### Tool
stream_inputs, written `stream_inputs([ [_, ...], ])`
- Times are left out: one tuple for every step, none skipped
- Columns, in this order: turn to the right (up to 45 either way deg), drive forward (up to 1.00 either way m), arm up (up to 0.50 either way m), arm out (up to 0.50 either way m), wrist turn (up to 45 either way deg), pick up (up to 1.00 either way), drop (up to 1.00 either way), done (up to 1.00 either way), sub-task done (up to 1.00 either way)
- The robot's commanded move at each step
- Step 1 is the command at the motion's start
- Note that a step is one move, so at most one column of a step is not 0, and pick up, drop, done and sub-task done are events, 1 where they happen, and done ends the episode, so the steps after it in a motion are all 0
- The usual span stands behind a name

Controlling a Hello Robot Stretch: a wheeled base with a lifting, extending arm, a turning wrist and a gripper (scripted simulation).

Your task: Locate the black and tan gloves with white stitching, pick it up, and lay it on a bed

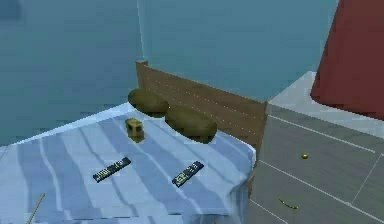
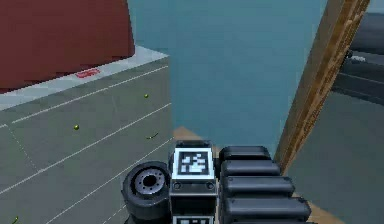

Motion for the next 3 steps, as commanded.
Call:
stream_inputs([
  [6.0, 0.0, 0.0, 0.0, 0.0, 0.0, 0.0, 0.0, 0.0],
  [-45.0, 0.0, 0.0, 0.0, 0.0, 0.0, 0.0, 0.0, 0.0],
  [-45.0, 0.0, 0.0, 0.0, 0.0, 0.0, 0.0, 0.0, 0.0],
])
